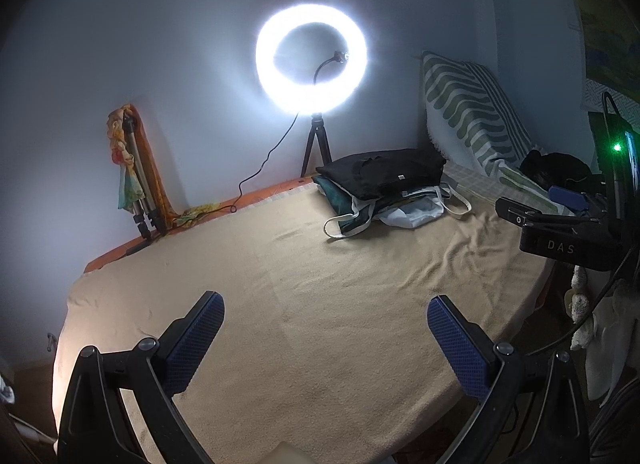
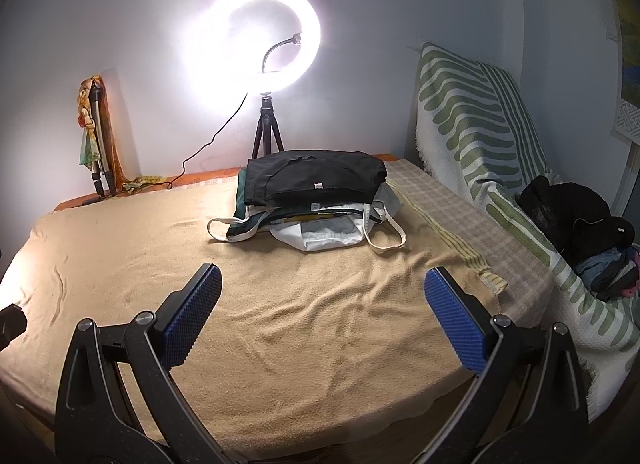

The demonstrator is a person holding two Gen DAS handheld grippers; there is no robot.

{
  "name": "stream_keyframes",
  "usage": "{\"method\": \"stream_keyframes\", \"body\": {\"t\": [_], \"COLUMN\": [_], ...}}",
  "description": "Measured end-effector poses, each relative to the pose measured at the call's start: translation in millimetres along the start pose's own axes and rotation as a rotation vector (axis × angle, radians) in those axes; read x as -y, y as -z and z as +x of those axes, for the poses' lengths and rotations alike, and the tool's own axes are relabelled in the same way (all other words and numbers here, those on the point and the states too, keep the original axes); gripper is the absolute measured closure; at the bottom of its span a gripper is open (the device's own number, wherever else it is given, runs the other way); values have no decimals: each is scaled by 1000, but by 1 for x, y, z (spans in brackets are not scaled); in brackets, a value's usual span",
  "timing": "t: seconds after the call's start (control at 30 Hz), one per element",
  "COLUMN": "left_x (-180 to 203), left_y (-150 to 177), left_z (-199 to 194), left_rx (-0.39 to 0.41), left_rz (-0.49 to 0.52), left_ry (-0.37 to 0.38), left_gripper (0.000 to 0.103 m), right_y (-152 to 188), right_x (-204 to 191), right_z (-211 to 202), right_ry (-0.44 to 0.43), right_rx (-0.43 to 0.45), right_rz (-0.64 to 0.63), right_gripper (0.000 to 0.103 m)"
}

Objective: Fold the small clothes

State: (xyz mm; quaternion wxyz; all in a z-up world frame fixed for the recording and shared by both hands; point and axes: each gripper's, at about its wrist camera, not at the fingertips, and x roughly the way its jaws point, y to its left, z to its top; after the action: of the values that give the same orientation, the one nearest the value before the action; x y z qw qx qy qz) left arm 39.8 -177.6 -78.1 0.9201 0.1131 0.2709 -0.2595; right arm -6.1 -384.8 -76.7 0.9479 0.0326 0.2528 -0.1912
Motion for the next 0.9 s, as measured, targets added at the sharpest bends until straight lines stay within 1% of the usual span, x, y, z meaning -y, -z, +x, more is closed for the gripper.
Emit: {"method": "stream_keyframes", "body": {"t": [0.4, 0.9], "left_x": [-1, -2], "left_y": [-2, -3], "left_z": [-1, -4], "left_rx": [7, 25], "left_rz": [-2, -7], "left_ry": [-1, -14], "left_gripper": [0, 0], "right_y": [3, 1], "right_x": [-1, 0], "right_z": [-4, -1], "right_ry": [12, 4], "right_rx": [0, 0], "right_rz": [6, 1], "right_gripper": [0, 0]}}
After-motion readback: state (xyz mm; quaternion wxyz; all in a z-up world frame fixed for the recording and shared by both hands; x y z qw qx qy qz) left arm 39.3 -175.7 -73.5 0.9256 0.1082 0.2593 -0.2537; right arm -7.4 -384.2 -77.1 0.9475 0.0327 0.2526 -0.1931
